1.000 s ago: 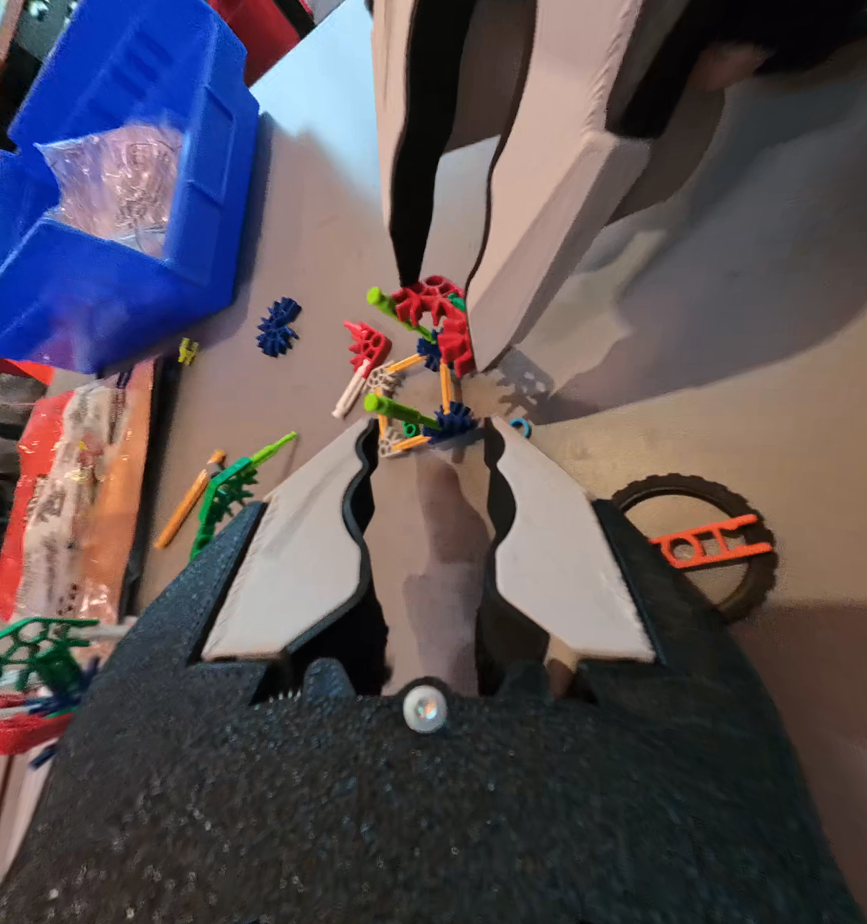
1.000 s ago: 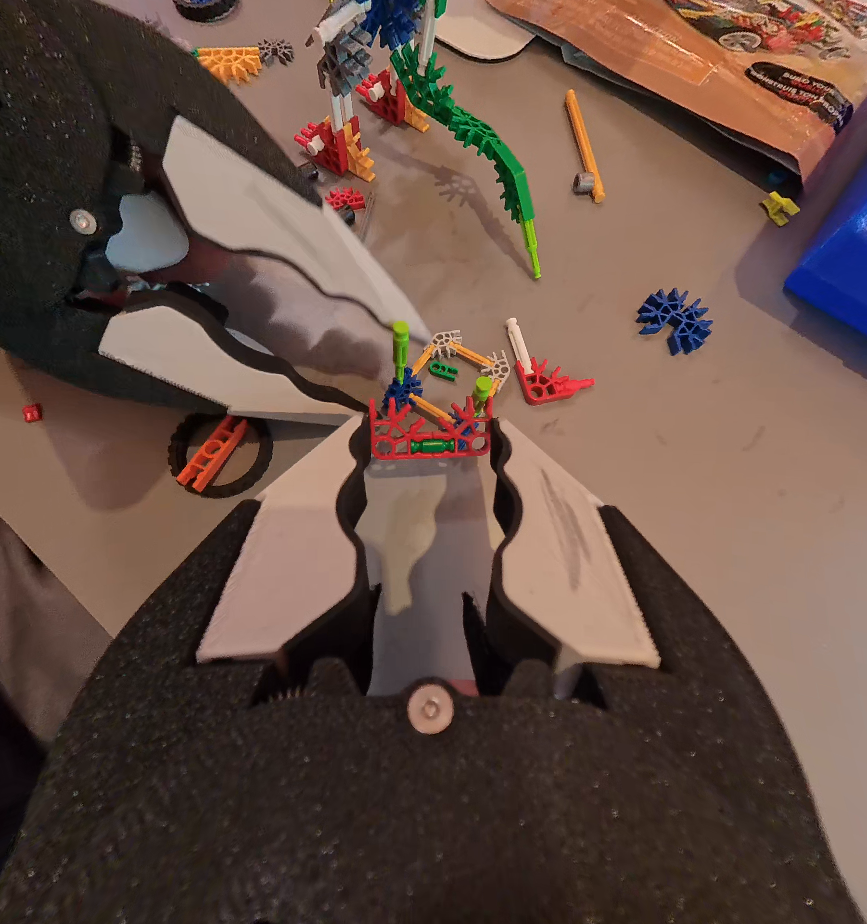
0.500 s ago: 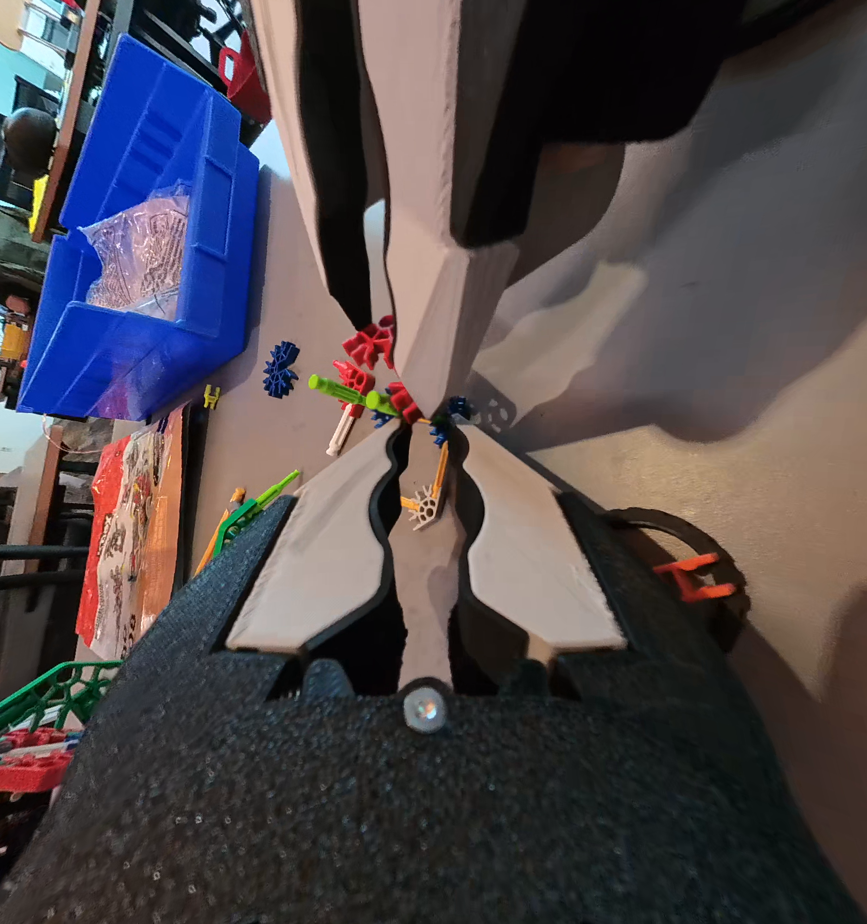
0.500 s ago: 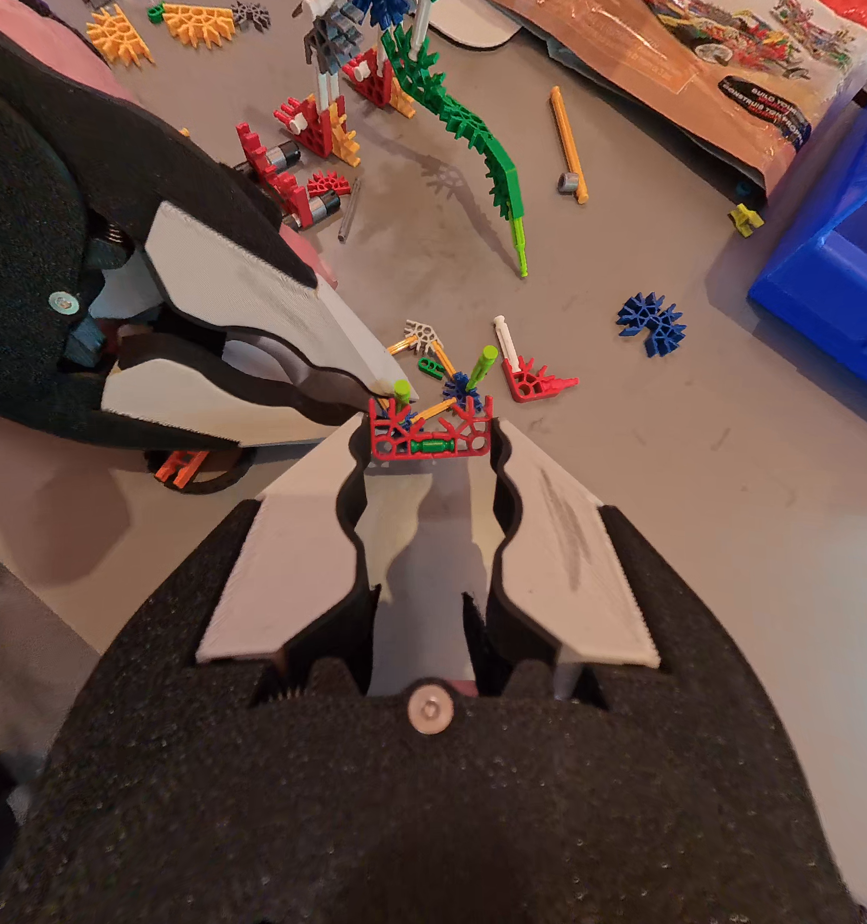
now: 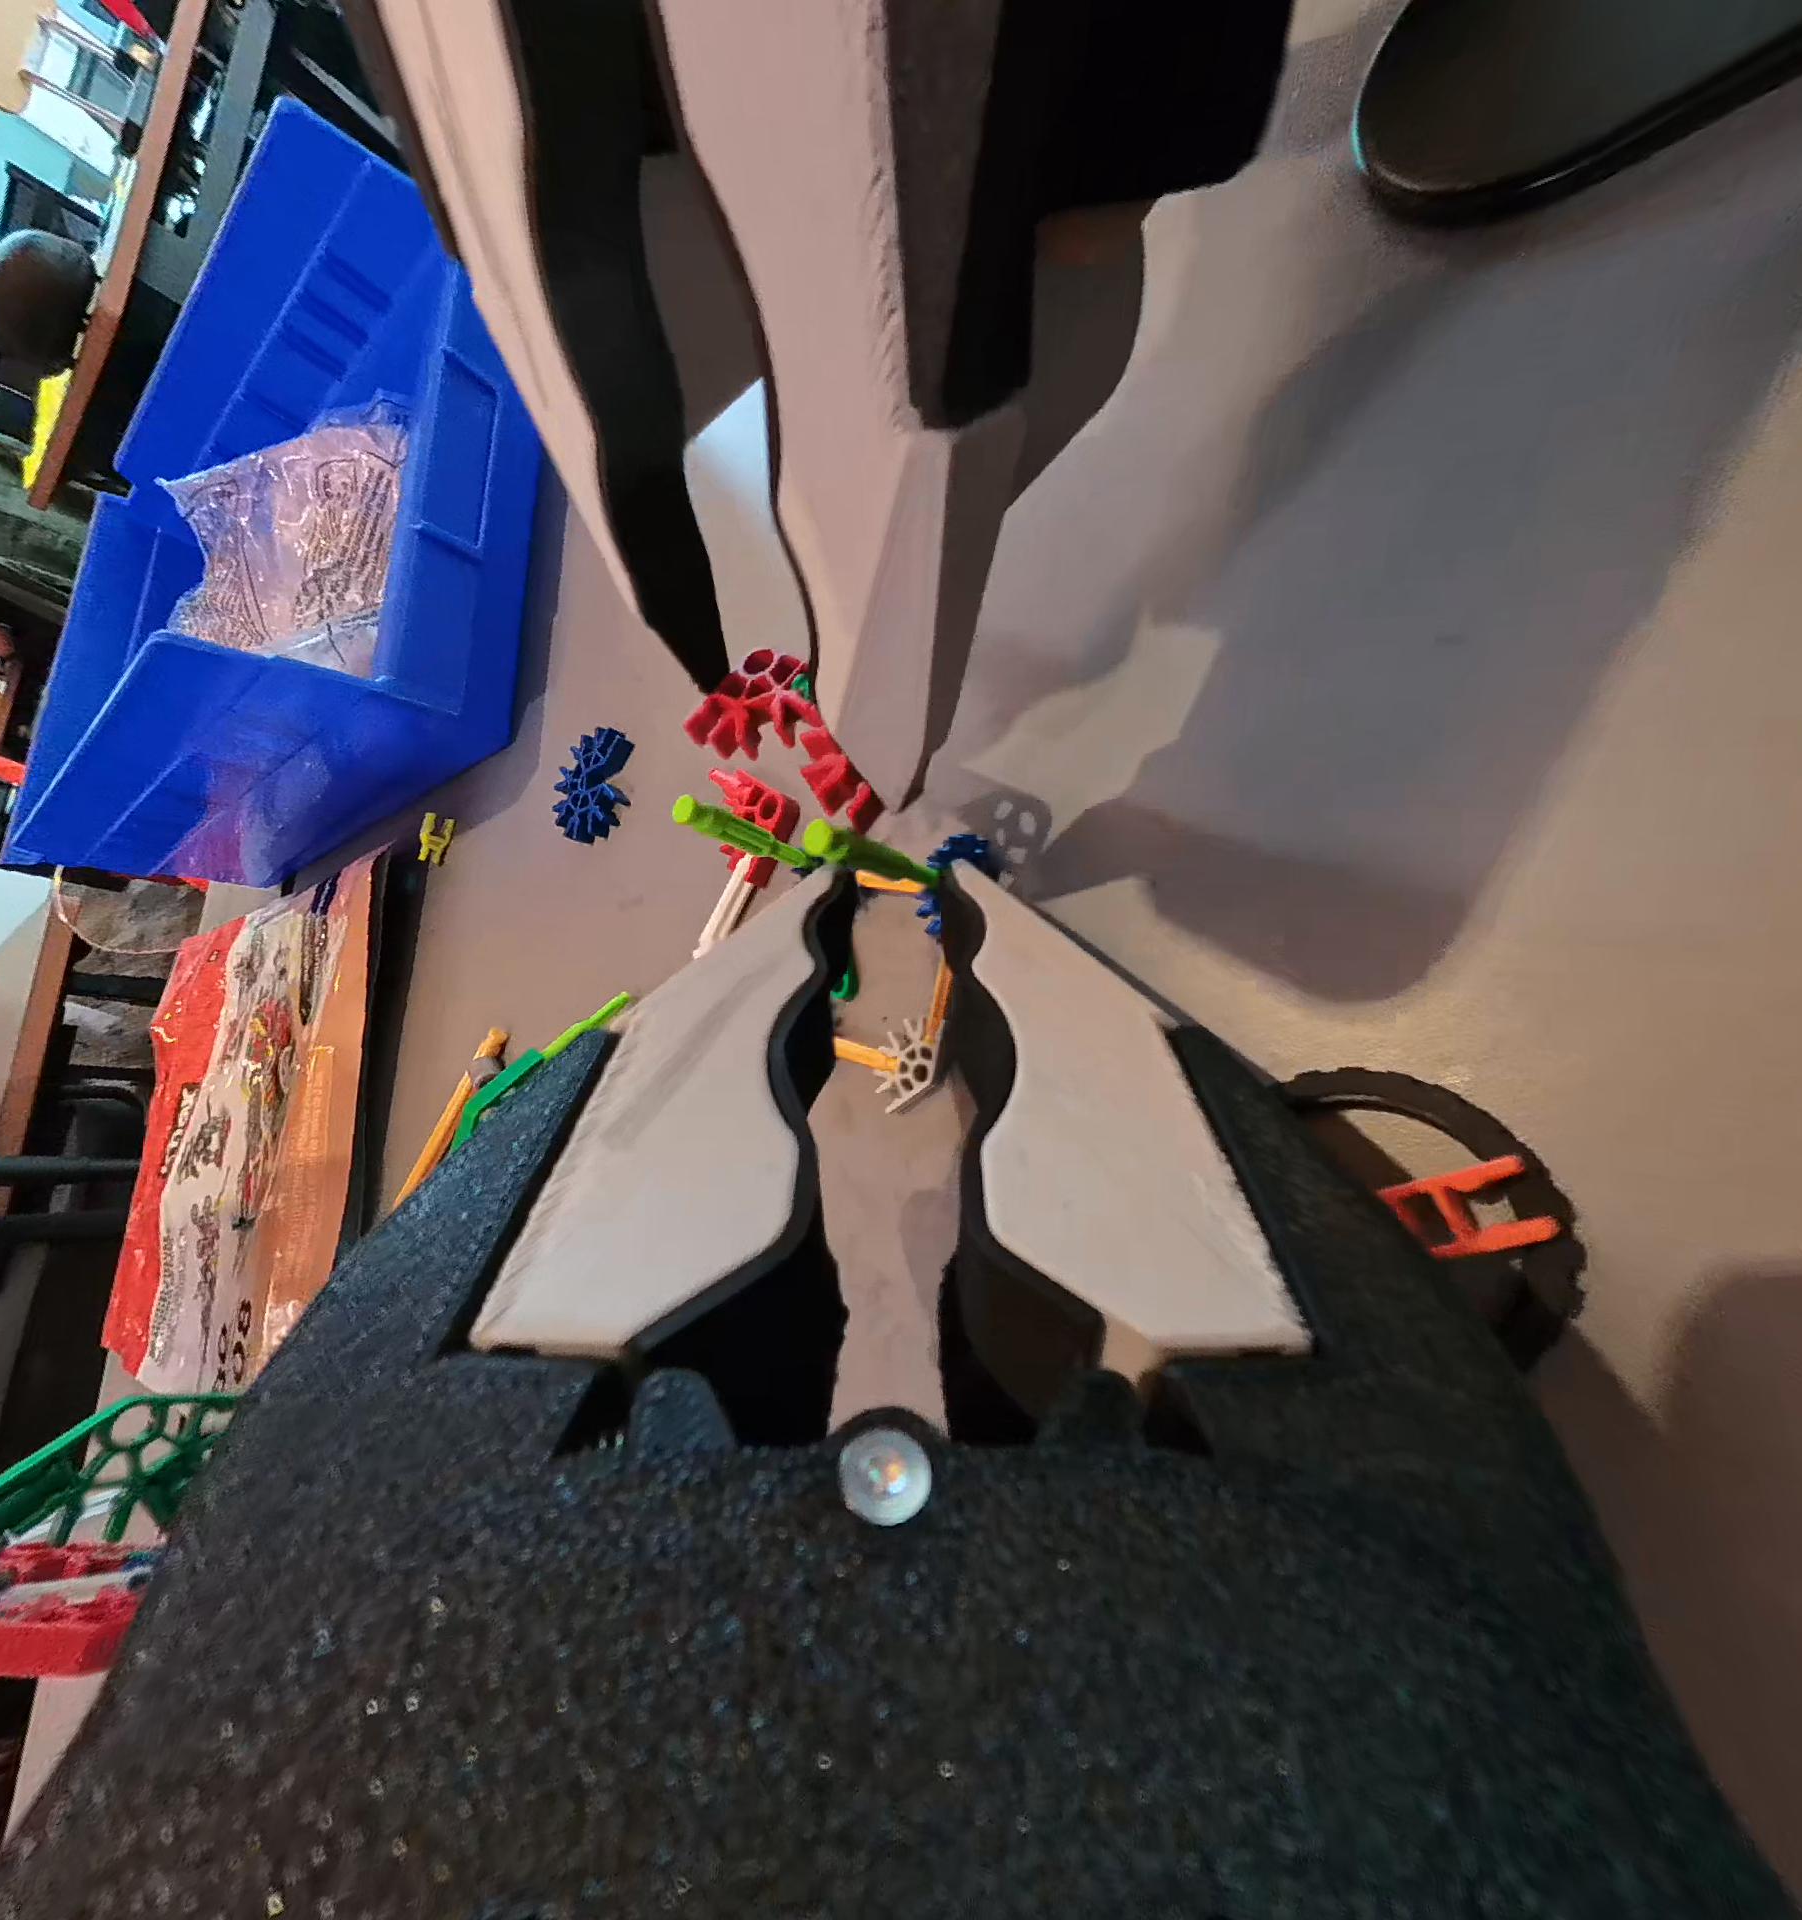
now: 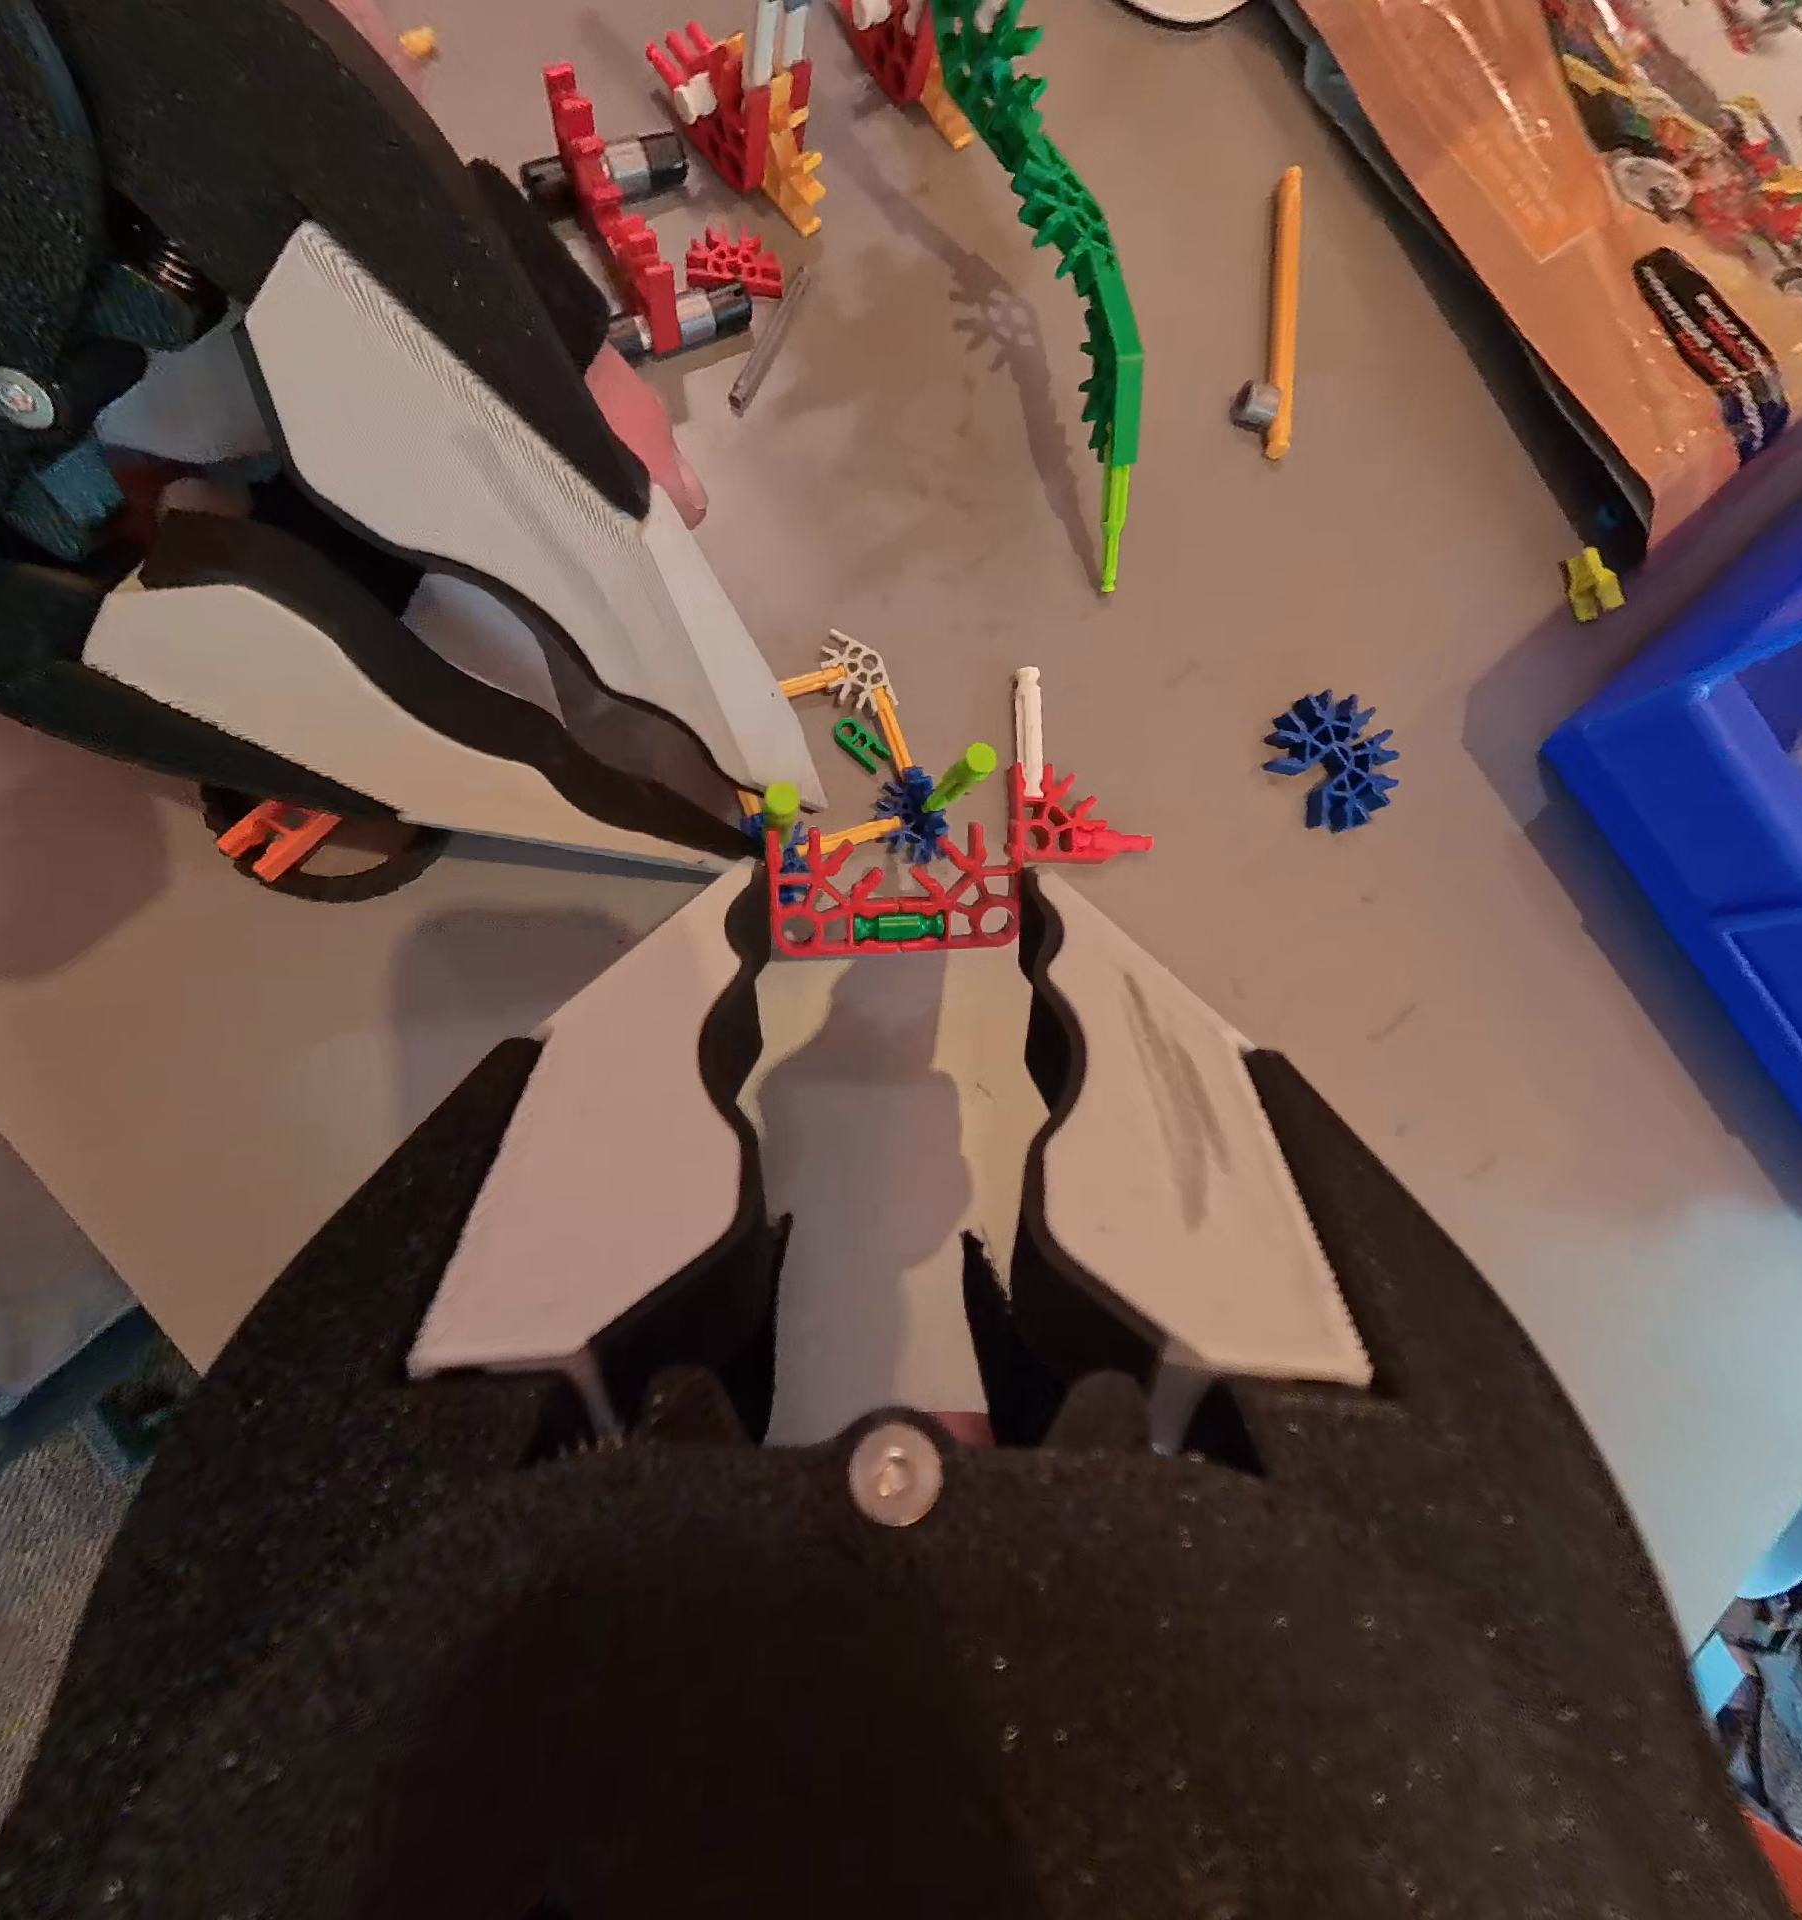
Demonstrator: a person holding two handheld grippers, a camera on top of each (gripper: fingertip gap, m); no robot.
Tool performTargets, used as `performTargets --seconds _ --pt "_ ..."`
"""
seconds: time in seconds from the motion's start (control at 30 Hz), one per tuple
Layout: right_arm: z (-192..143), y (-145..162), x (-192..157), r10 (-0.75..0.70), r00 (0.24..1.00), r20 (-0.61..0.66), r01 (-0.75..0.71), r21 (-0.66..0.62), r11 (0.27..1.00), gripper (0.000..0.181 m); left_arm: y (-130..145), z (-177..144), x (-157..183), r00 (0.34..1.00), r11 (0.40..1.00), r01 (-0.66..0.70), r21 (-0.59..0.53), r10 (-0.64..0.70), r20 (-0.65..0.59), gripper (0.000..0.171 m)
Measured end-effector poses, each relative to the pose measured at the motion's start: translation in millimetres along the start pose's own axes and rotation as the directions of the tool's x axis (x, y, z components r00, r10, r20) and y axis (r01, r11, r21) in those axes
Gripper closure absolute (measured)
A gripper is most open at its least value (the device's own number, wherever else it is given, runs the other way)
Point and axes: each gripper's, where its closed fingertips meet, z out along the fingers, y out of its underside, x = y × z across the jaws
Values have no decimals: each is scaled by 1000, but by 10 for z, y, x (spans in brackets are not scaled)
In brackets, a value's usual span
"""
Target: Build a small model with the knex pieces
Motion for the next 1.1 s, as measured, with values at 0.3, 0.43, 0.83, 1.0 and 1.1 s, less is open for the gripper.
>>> performTargets --seconds 0.3,0.43,0.83,1.0,1.1 --pt "44 -30 -7 -27 999 18 28 -38 999 135 26 15 -27 998 998 -51 -25 52 45 162" --pt "31 -38 6 -40 999 -2 40 -52 998 135 20 20 -36 994 996 -80 -35 82 70 158" --pt "17 -5 -49 -74 996 -42 71 -49 996 178 -139 47 18 942 945 -318 -77 324 85 167" --pt "-34 221 -65 12 1000 1 -12 -19 1000 174 -75 -64 -41 971 969 -238 -63 240 25 166" --pt "-25 241 -54 12 1000 15 -12 10 1000 160 23 -202 -145 987 986 -156 -65 157 14 162"
